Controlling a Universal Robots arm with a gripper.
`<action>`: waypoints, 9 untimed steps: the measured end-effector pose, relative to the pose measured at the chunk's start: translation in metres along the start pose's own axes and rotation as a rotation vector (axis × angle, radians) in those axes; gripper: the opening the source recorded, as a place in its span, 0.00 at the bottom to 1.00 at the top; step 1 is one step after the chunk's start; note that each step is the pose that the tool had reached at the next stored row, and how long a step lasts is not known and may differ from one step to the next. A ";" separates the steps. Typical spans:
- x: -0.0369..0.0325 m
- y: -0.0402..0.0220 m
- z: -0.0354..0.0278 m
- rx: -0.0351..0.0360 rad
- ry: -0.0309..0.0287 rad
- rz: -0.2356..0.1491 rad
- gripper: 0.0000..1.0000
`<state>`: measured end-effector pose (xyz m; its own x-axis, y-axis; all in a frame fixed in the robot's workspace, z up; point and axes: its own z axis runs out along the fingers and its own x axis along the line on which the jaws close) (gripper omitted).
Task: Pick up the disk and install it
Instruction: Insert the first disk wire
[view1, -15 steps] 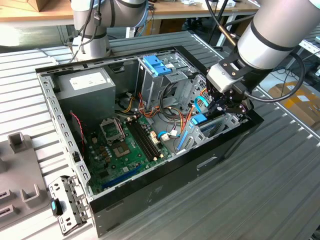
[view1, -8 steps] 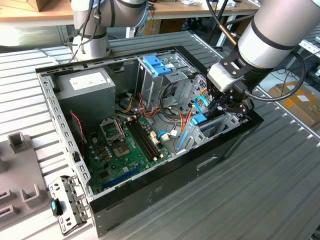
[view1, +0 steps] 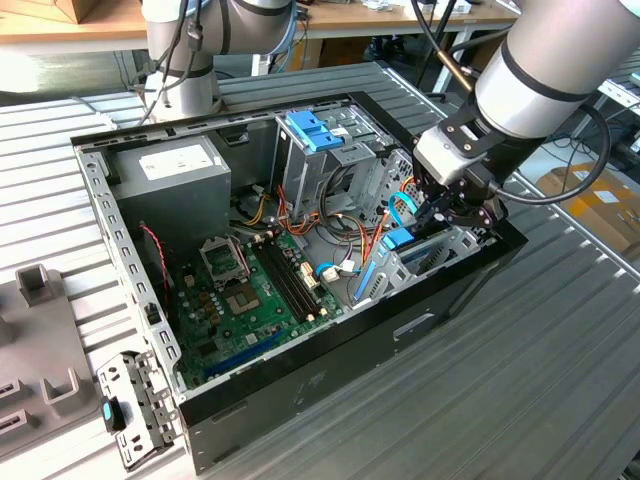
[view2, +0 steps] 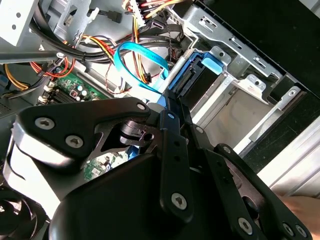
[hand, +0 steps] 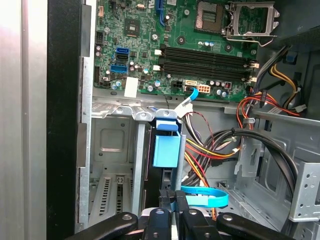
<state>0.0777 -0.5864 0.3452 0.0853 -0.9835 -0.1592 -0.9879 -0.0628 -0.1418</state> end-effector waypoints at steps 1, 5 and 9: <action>0.0000 0.0000 0.0002 0.0000 0.0000 0.000 0.16; 0.0002 0.0002 0.0013 0.0000 -0.0002 0.000 0.16; 0.0004 0.0003 0.0025 0.0000 -0.0001 0.000 0.16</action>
<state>0.0778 -0.5864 0.3427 0.0854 -0.9835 -0.1593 -0.9879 -0.0628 -0.1418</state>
